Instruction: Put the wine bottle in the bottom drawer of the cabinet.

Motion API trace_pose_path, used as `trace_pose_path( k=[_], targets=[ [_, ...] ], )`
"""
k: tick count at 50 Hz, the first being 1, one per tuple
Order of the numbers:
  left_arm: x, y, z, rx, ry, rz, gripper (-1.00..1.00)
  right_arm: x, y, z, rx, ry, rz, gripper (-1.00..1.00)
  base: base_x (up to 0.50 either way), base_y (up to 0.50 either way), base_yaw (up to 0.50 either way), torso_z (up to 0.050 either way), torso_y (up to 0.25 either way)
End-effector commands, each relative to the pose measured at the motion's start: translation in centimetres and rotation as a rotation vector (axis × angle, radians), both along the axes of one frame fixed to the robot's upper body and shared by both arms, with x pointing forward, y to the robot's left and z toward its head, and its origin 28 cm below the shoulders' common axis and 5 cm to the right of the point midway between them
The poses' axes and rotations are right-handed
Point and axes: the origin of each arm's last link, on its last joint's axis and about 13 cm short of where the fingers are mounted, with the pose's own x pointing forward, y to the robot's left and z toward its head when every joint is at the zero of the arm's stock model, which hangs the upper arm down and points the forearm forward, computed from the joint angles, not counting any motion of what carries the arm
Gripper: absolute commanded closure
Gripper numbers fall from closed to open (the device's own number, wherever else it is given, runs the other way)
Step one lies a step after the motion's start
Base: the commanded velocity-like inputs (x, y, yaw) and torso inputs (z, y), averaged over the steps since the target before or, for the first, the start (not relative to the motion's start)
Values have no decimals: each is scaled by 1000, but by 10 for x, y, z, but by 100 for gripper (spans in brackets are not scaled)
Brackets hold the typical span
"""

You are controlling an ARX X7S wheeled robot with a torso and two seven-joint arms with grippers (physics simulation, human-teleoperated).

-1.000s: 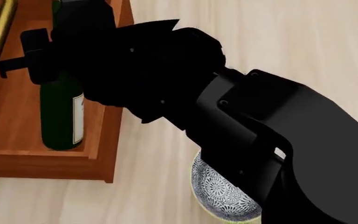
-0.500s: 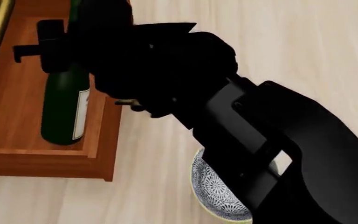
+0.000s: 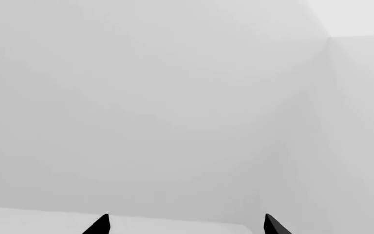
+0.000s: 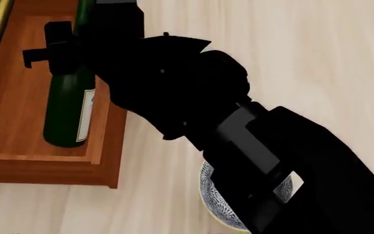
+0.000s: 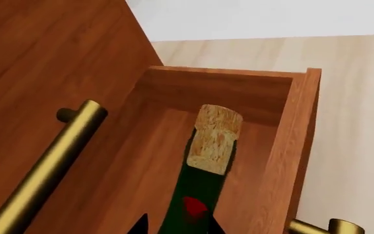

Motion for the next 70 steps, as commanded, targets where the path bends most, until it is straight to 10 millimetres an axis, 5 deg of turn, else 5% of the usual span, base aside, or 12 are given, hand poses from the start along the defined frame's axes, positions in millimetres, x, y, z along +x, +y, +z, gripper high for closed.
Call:
trace_pose_path(
  k=[1, 36, 37, 52, 70],
  targets=[
    [0, 0, 1, 2, 3, -1, -100, -11, -14, -91, -398, 274, 5, 100, 0, 0, 0, 0, -150],
    [0, -1, 1, -2, -7, 0, -100, -11, -11, -82, -406, 228, 2, 100, 1, 0, -1, 0, -85],
    [0, -1, 1, -1, -6, 0, -100, -10, -11, -81, -411, 218, -7, -100, 0, -3, 0, 0, 0],
    [1, 0, 0, 2, -3, 1, -100, -10, -4, -51, -374, 118, 4, -100, 0, -2, -3, 0, -8],
    [0, 0, 0, 1, -5, 6, -100, -27, 14, 13, -396, -135, 40, -100, 0, -3, -3, 0, -5]
  ],
)
